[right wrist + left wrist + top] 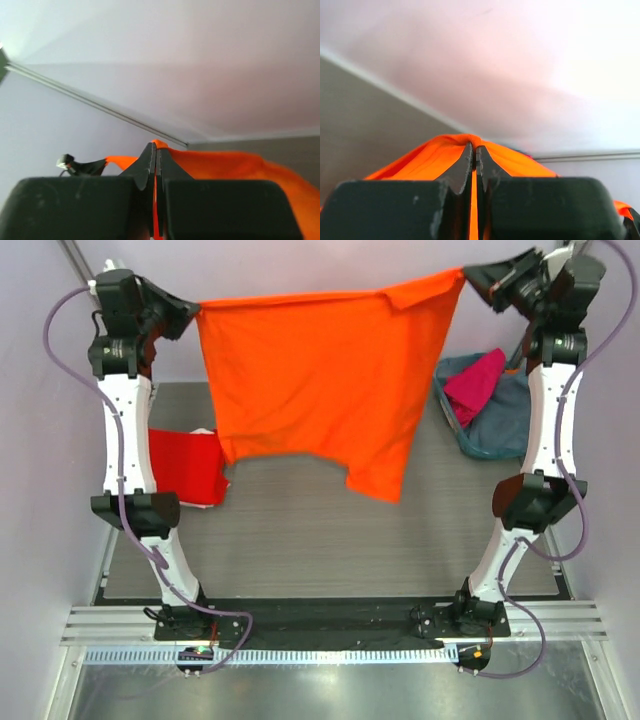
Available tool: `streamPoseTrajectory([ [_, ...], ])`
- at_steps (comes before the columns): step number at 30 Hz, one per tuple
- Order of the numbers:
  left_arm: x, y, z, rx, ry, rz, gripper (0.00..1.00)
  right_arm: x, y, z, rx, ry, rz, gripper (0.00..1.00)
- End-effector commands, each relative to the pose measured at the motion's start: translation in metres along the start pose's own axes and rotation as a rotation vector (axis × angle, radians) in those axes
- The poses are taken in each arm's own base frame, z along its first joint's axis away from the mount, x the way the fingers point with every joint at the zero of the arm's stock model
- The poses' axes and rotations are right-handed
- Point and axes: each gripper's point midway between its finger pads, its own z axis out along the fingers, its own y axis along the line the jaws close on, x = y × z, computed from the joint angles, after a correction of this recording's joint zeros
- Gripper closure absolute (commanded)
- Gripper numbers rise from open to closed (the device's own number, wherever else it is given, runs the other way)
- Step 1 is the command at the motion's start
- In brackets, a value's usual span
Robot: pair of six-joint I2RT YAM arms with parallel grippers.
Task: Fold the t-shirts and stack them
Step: Flatten the tshirt out
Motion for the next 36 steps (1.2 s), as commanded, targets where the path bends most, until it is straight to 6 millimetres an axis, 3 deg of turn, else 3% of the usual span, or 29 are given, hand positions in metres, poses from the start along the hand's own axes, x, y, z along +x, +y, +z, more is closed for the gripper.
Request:
streamPoseTrajectory([
  [1,-0.056,-0.074,-0.042,0.313,-0.104,-0.055,1.00,-0.042,0.118,-0.037,-0.297,-0.079,-0.080,0.99],
  [3,-0.054,-0.063,-0.041,0.289,-0.121,-0.059,1.00,-0.042,0.117,-0.036,-0.343,-0.063,-0.084,0.99],
  [4,-0.061,-0.056,-0.040,0.264,-0.173,-0.048,1.00,-0.034,0.096,-0.030,-0.310,-0.038,-0.049,0.99],
  [5,-0.059,-0.045,-0.036,0.233,-0.185,-0.042,1.00,-0.029,0.089,-0.031,-0.305,-0.034,-0.052,0.99],
  [6,-0.041,-0.009,-0.018,0.146,-0.154,-0.050,1.00,-0.022,0.076,-0.030,-0.290,-0.030,-0.034,0.99],
  [7,-0.044,-0.009,-0.025,0.159,-0.192,-0.024,1.00,-0.001,0.040,-0.033,-0.228,-0.005,0.033,0.99],
  [8,-0.037,0.001,-0.021,0.147,-0.184,-0.017,0.99,0.006,0.032,-0.036,-0.243,-0.014,0.024,0.99],
  [9,-0.016,0.030,-0.006,0.092,-0.132,-0.028,1.00,0.014,0.015,-0.039,-0.218,-0.008,0.042,0.99],
  [10,-0.003,0.036,-0.003,0.095,-0.093,-0.013,1.00,0.035,-0.026,-0.040,-0.149,0.018,0.103,0.99],
  [11,0.017,0.059,0.006,0.056,-0.033,-0.022,1.00,0.043,-0.027,-0.050,-0.144,0.017,0.083,0.99],
  [12,0.033,0.071,0.011,0.035,0.013,-0.027,1.00,0.049,-0.041,-0.056,-0.115,0.019,0.090,0.99],
  [13,0.052,0.089,0.012,-0.011,0.072,-0.051,1.00,0.070,-0.072,-0.060,-0.057,0.044,0.134,0.99],
  [14,0.086,0.123,0.015,-0.083,0.157,-0.085,1.00,0.079,-0.076,-0.069,-0.038,0.051,0.111,0.99],
  [15,0.104,0.137,0.015,-0.099,0.197,-0.102,1.00,0.099,-0.104,-0.075,0.019,0.075,0.148,0.99],
  [16,0.119,0.152,0.014,-0.124,0.223,-0.111,1.00,0.112,-0.118,-0.080,0.060,0.091,0.167,0.99],
  [17,0.149,0.185,0.008,-0.191,0.271,-0.136,1.00,0.122,-0.124,-0.088,0.077,0.097,0.144,0.99],
  [18,0.158,0.194,0.007,-0.192,0.270,-0.140,1.00,0.145,-0.152,-0.097,0.139,0.117,0.192,0.99],
  [19,0.182,0.220,-0.001,-0.241,0.306,-0.156,1.00,0.156,-0.163,-0.104,0.167,0.125,0.203,0.99],
  [24,0.224,0.266,-0.019,-0.312,0.348,-0.121,1.00,0.232,-0.233,-0.150,0.341,0.203,0.228,0.99],
  [27,0.249,0.285,-0.033,-0.356,0.387,-0.119,1.00,0.268,-0.264,-0.175,0.434,0.250,0.268,0.99],
  [28,0.264,0.297,-0.042,-0.388,0.416,-0.132,1.00,0.276,-0.270,-0.180,0.449,0.266,0.264,0.99],
  [31,0.291,0.305,-0.064,-0.404,0.464,-0.173,1.00,0.299,-0.281,-0.200,0.491,0.286,0.289,0.99],
  [36,0.299,0.312,-0.099,-0.407,0.443,-0.158,1.00,0.316,-0.288,-0.230,0.588,0.278,0.245,0.99],
])
